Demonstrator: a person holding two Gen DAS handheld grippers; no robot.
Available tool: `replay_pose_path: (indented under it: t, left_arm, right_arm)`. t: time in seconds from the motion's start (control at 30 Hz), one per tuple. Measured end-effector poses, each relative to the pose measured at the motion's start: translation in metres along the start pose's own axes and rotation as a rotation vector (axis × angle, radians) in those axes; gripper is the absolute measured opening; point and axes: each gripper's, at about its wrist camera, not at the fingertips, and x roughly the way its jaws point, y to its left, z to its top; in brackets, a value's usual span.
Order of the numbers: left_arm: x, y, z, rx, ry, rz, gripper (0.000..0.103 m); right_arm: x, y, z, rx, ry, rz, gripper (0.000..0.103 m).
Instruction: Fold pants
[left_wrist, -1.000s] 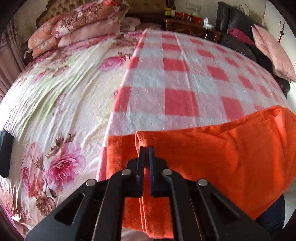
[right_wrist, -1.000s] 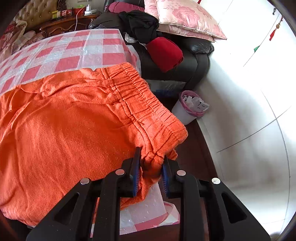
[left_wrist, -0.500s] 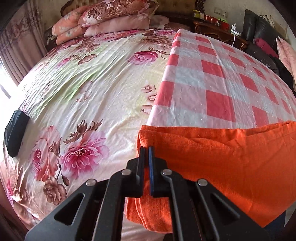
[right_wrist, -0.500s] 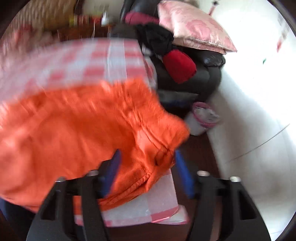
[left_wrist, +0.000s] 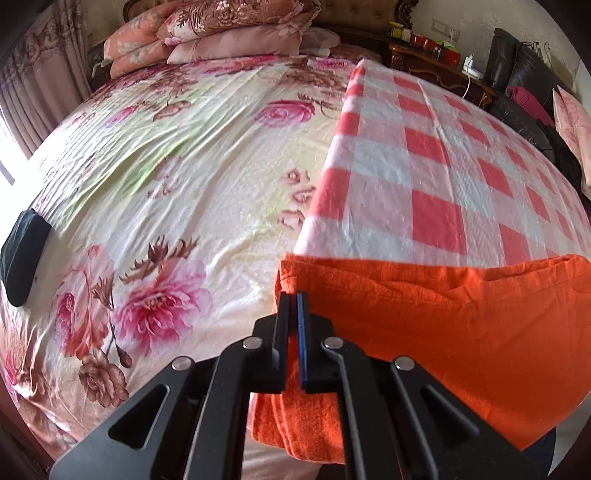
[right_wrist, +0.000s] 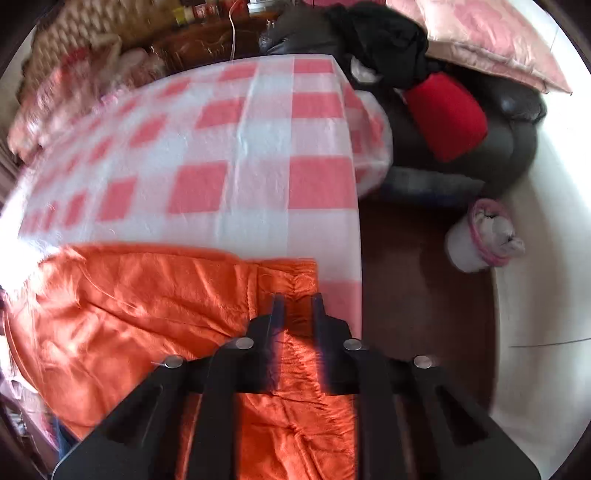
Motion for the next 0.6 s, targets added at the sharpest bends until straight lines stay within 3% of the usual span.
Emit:
replay_pose_path:
  t: [0.1, 0.17, 0.23, 0.27, 0.3, 0.37, 0.43, 0.6]
  left_arm:
    - [0.000, 0.010, 0.021, -0.002, -0.012, 0.009, 0.004]
    - [0.018, 0.006, 0.026, 0.034, 0.051, 0.010, 0.005]
    - [0.019, 0.008, 0.025, 0.028, 0.052, 0.014, 0.017]
    - [0.010, 0.013, 0.024, 0.002, 0.024, -0.022, 0.021]
    - [-0.001, 0.020, 0.020, -0.030, -0.008, -0.059, 0.031]
    - [-0.018, 0.037, 0.008, -0.078, -0.041, -0.057, 0.030]
    - [-0.028, 0.050, -0.011, -0.116, -0.031, -0.111, 0.030]
    - [-0.022, 0.041, -0.056, -0.060, 0.019, -0.112, 0.029]
  right_arm:
    - [-0.005, 0.026, -0.014, -0.037, -0.028, -0.116, 0.011]
    - [0.000, 0.035, -0.025, -0.016, -0.051, -0.193, 0.011]
    - [0.002, 0.035, -0.027, 0.020, -0.077, -0.220, 0.011]
    - [0.002, 0.037, -0.028, 0.029, -0.085, -0.239, 0.011]
    - [0.003, 0.039, -0.028, 0.033, -0.091, -0.260, 0.011]
    - [0.005, 0.045, -0.029, 0.022, -0.106, -0.316, 0.011]
    - [0.007, 0.050, -0.031, 0.032, -0.111, -0.348, 0.011]
    - [0.010, 0.062, -0.032, 0.032, -0.110, -0.433, 0.011]
